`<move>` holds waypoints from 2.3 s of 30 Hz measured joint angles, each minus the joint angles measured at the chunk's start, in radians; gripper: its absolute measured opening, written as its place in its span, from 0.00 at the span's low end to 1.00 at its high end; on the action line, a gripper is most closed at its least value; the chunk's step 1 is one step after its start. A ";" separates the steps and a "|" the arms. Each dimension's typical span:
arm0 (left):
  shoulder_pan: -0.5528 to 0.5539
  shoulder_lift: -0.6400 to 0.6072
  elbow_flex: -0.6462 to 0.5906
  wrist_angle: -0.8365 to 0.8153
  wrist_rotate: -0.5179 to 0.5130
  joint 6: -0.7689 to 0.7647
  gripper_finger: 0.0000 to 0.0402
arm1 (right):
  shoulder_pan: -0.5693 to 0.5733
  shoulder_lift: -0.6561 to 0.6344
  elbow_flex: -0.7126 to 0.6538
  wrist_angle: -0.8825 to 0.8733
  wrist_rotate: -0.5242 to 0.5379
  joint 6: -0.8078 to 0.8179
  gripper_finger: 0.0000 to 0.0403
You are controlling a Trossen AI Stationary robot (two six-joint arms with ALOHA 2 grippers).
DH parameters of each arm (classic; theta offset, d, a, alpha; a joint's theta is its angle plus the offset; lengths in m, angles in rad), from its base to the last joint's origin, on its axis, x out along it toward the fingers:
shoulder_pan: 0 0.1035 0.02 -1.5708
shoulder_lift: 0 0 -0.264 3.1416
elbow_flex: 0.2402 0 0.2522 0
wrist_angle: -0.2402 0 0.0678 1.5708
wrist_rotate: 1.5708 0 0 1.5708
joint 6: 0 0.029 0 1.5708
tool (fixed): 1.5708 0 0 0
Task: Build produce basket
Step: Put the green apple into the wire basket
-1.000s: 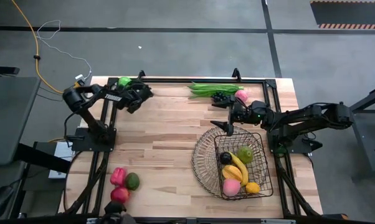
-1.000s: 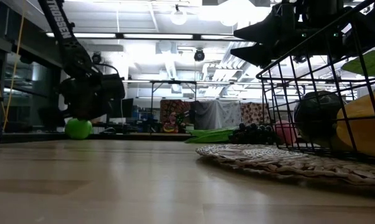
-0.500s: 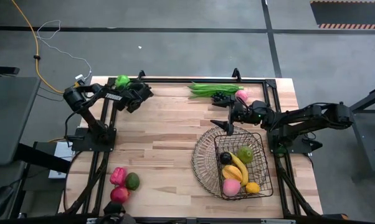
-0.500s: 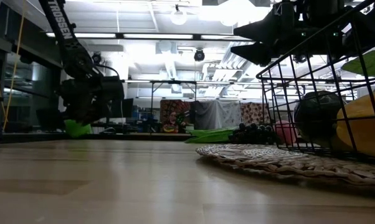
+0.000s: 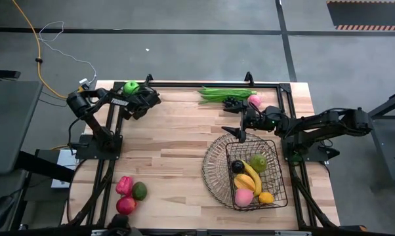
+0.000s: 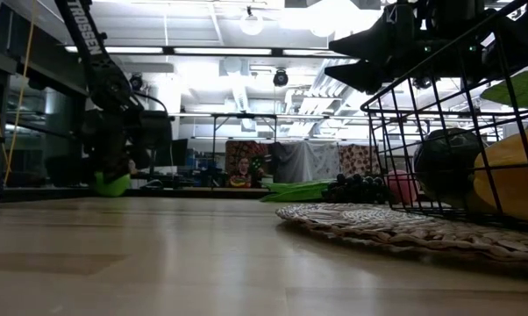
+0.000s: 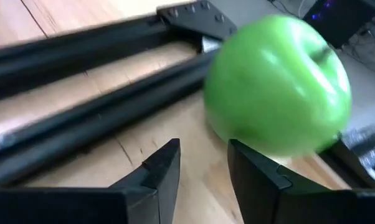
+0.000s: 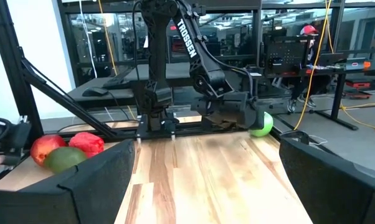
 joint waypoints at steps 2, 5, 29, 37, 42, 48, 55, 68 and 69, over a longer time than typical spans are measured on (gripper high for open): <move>-0.012 0.000 0.000 0.000 0.011 0.008 0.30 | 0.000 0.000 0.000 0.000 0.000 0.000 0.96; -0.018 0.000 0.000 -0.008 0.030 0.042 0.28 | 0.000 0.000 0.000 0.000 0.000 0.000 0.96; -0.206 -0.129 0.204 0.082 -0.169 0.946 0.00 | 0.000 0.000 0.000 0.000 0.000 0.001 0.96; 0.023 -0.100 0.484 -0.260 0.009 1.299 0.00 | 0.000 0.000 0.000 0.000 0.000 0.021 0.96; 0.132 -0.036 0.616 -0.554 0.135 1.264 0.00 | 0.000 0.000 0.001 0.001 0.000 0.020 0.96; 0.117 0.115 0.735 -0.644 0.273 1.240 0.00 | -0.001 0.000 0.001 -0.001 0.000 0.034 0.96; 0.177 0.377 0.904 -0.953 0.232 1.199 0.00 | -0.001 0.000 0.001 -0.008 0.000 0.046 0.96; 0.233 0.445 1.018 -1.040 0.145 1.190 0.00 | -0.001 0.000 0.001 -0.010 0.000 0.023 0.96; 0.247 0.445 1.016 -1.059 0.170 1.178 0.00 | -0.001 0.000 0.001 -0.010 0.000 0.023 0.96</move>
